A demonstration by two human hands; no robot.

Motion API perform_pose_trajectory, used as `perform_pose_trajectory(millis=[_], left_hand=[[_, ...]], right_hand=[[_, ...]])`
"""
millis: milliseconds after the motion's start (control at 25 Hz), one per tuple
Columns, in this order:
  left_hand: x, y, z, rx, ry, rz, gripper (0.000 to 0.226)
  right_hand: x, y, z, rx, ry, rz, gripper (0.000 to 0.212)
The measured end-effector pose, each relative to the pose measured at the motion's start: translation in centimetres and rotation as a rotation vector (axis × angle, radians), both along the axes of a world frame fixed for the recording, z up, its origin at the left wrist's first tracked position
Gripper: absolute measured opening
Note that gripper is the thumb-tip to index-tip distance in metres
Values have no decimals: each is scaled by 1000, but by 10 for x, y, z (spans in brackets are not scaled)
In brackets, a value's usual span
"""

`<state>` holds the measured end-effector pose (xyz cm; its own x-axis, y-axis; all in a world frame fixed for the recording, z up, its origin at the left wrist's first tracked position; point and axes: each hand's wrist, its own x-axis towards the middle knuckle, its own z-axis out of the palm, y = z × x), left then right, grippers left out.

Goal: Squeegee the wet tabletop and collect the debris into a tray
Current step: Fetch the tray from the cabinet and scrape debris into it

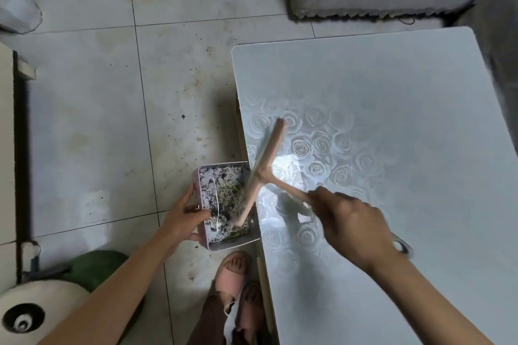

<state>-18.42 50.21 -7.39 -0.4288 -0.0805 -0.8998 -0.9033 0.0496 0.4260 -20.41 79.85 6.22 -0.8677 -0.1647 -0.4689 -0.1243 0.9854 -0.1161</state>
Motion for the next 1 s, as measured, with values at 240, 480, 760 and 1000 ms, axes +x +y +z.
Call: perform_pose_trajectory(millis=[240, 480, 760, 1000], left_hand=[[6, 1, 7, -12, -1, -36, 89], [2, 2, 7, -30, -1, -68, 91], [1, 2, 6, -34, 7, -73, 89], [-10, 0, 2, -37, 16, -65, 88]], right_hand=[[62, 124, 52, -81, -202, -384, 13], [46, 132, 15, -65, -294, -296, 13], [-26, 24, -31, -176, -233, 131, 22], [-35, 52, 10, -156, -111, 84, 17]])
